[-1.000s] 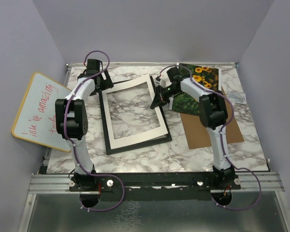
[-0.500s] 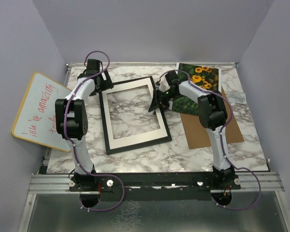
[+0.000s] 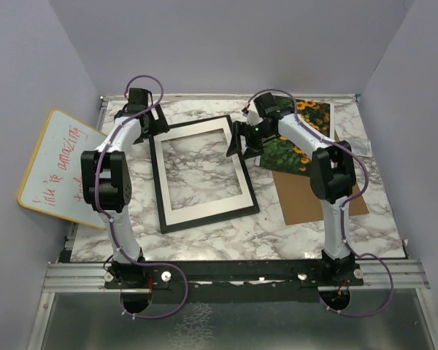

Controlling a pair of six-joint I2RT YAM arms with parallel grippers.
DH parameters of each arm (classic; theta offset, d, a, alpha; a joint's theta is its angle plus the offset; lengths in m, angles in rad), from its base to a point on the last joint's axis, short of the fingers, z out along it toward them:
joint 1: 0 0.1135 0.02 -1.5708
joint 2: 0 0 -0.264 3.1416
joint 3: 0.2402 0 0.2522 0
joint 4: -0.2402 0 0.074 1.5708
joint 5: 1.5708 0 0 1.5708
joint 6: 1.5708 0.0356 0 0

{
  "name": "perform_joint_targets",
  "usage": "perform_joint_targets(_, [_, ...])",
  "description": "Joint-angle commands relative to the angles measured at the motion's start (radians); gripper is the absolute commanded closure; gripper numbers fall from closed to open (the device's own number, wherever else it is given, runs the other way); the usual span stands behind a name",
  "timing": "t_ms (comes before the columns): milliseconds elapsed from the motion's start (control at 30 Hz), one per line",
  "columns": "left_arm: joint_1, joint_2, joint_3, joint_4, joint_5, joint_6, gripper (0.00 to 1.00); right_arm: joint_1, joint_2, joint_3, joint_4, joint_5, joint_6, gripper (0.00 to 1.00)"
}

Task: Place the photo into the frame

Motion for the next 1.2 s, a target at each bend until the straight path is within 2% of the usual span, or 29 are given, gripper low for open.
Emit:
perform_joint_targets(0, [0.009,-0.055,0.020,-0.019,0.016,0.019,0.01,0.003,-0.071,-0.020,-0.058,0.216,0.003,0.22])
perform_joint_targets(100, [0.010,-0.061,0.019,-0.019,0.026,0.018,0.01,0.003,-0.089,-0.024,-0.055,0.284,0.008,0.30])
perform_joint_targets(167, [0.010,-0.062,0.014,-0.019,0.045,0.011,0.01,0.003,-0.096,-0.032,-0.021,0.249,-0.007,0.42])
perform_joint_targets(233, [0.010,-0.058,0.010,-0.018,0.087,0.000,0.01,0.003,-0.094,-0.041,0.025,0.219,0.003,0.49])
perform_joint_targets(400, [0.010,-0.060,-0.044,0.049,0.203,-0.043,0.08,0.003,-0.061,-0.031,0.129,0.201,0.040,0.61])
perform_joint_targets(533, [0.010,-0.052,-0.096,0.101,0.244,-0.071,0.15,0.003,-0.021,-0.013,0.260,0.196,0.093,0.72])
perform_joint_targets(667, [0.009,-0.047,-0.147,0.154,0.254,-0.087,0.24,0.003,0.048,0.029,0.423,0.204,0.164,0.74])
perform_joint_targets(833, [0.009,-0.040,-0.188,0.200,0.238,-0.084,0.31,0.003,0.137,0.096,0.591,0.294,0.212,0.74])
perform_joint_targets(1067, [0.010,-0.041,-0.232,0.249,0.218,-0.070,0.38,0.003,0.254,0.191,0.754,0.319,0.276,0.75])
perform_joint_targets(1167, [0.009,-0.043,-0.241,0.252,0.207,-0.063,0.39,0.004,0.321,0.263,0.751,0.322,0.291,0.75])
